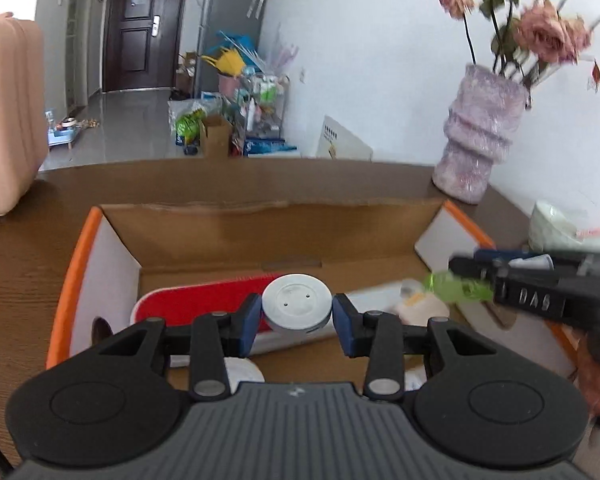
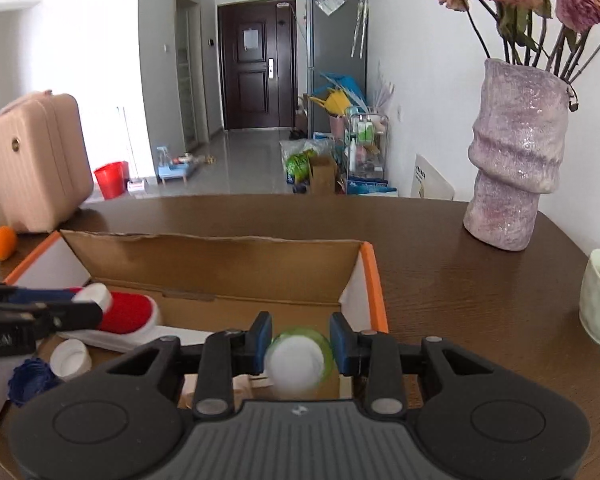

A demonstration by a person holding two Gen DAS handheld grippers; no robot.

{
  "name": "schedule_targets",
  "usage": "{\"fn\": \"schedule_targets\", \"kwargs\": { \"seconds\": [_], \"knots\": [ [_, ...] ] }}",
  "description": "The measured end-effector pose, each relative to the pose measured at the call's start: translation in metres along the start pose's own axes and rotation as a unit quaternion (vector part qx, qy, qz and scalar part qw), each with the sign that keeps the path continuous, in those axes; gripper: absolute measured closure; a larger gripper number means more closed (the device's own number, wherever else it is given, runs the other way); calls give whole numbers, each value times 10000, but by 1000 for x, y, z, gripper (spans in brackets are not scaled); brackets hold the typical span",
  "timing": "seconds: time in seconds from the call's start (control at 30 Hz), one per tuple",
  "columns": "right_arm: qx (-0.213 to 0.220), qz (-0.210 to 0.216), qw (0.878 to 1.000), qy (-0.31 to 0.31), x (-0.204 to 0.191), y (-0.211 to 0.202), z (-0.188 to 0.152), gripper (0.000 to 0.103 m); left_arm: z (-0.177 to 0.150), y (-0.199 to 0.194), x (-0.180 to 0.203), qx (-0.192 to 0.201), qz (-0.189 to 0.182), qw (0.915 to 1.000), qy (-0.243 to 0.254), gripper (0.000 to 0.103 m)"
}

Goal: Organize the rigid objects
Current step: 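Drop the disc cap into the box with the left gripper while the right drops the spray bottle, then withdraw both grippers and move toward the white cap and purple cap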

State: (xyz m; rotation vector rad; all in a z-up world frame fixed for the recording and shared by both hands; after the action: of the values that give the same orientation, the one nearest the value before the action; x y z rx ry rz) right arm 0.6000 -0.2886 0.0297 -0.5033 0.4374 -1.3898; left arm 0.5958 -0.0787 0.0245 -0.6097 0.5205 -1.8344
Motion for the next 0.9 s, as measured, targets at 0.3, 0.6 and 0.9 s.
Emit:
{"fn": "schedule_targets", "kwargs": {
  "seconds": [0.3, 0.6, 0.9],
  "knots": [
    [-3, 92, 9998, 179, 5, 1, 2, 75, -4, -4, 1, 16, -111, 9999, 79, 56],
    [440, 157, 9989, -43, -12, -35, 13, 64, -7, -27, 3, 125, -3, 9999, 42, 55],
    [991, 505, 9938, -54, -23, -121, -19, 51, -28, -129, 12, 842, 72, 9962, 189, 46]
  ]
}}
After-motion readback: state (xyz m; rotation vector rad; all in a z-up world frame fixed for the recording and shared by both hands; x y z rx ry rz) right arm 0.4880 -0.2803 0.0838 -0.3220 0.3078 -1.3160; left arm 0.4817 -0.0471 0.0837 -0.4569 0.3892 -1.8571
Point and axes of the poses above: each gripper's, at about its wrist camera, not at the fingertips, and y roughly the way its jaws point, x to its right, z to its top, the point moved 2 cm from there along y, roughly the way its jaws point, and after that the axes turned 1 degree about -y, right-handed, at the moved point
